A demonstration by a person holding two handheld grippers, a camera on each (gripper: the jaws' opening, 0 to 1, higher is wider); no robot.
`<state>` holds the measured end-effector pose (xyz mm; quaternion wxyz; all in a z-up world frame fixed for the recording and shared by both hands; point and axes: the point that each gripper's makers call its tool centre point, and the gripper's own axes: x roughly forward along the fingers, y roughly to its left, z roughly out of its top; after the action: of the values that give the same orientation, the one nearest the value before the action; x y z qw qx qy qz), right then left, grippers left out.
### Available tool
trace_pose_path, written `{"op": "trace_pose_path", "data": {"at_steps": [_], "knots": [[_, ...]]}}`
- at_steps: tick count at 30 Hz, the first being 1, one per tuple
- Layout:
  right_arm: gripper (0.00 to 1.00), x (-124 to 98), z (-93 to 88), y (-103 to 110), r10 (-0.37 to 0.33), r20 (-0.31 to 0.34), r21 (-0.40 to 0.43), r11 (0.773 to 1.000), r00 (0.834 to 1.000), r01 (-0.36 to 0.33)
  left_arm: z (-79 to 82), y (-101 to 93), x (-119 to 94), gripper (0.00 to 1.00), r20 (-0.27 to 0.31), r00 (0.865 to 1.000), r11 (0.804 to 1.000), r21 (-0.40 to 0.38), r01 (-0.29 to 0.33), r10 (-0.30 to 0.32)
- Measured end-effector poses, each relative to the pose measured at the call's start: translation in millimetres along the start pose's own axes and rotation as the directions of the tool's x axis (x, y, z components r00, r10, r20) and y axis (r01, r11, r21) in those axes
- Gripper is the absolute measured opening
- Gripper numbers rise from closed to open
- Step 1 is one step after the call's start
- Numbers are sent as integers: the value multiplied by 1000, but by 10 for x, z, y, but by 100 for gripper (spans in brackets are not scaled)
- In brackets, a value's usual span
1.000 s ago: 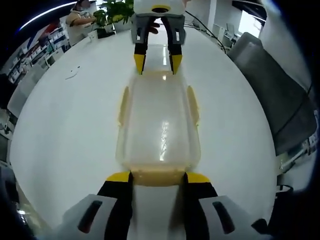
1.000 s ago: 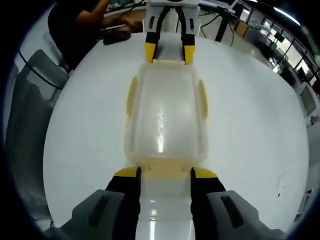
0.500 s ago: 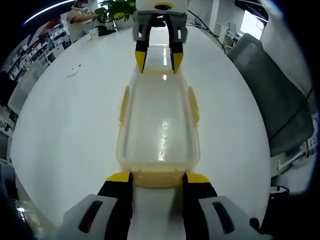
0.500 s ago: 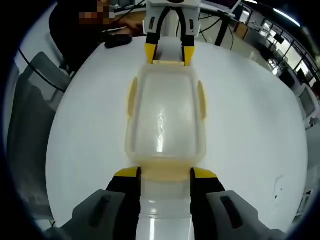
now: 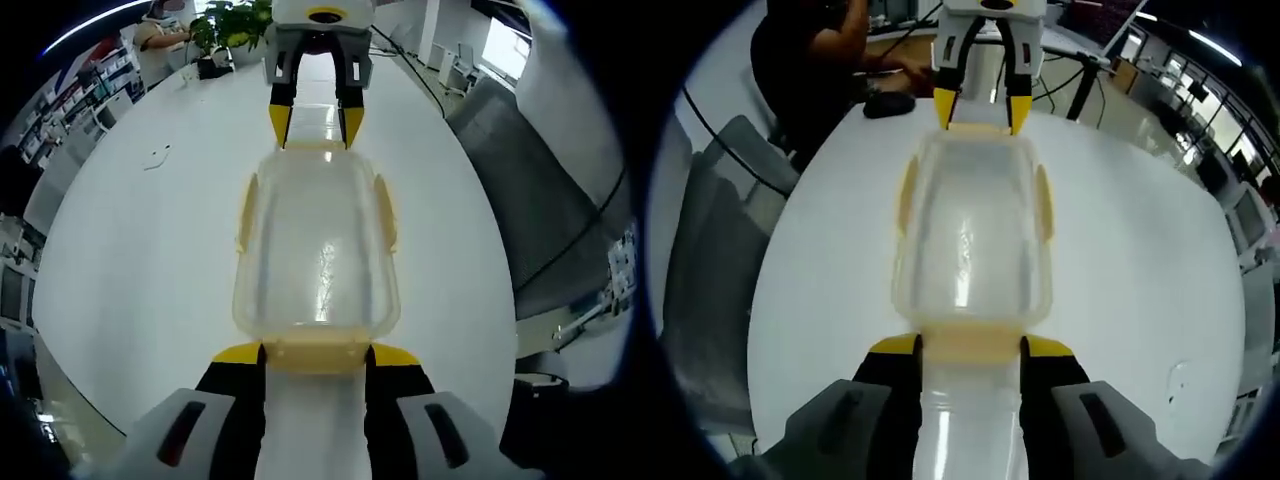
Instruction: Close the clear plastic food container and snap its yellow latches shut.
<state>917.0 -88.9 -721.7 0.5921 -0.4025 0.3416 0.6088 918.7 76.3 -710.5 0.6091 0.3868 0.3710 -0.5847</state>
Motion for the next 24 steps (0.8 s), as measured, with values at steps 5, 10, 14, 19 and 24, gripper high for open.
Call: {"op": "trace_pose_path", "data": {"at_steps": [5, 10, 14, 19, 24], "knots": [[34, -150, 29, 24, -12, 4, -18, 1000, 1000, 12, 117, -33, -113, 32, -4, 1000, 1000, 5, -5, 5], [34, -305, -49, 24, -19, 1, -18, 1000, 1000, 19, 303, -39, -177, 32, 12, 1000, 1000, 6, -20, 20], [34, -451, -166, 38, -21, -5, -19, 1000, 1000, 21, 482, -51, -167, 32, 27, 999, 1000, 10, -28, 28], [34, -608, -346, 97, -21, -13, -13, 1000, 1000, 21, 708, -56, -90, 32, 44, 998, 999, 9, -34, 34], [34, -717, -548, 124, -18, -20, -7, 1000, 1000, 18, 920, -75, 25, 32, 53, 998, 999, 17, -29, 28]]}}
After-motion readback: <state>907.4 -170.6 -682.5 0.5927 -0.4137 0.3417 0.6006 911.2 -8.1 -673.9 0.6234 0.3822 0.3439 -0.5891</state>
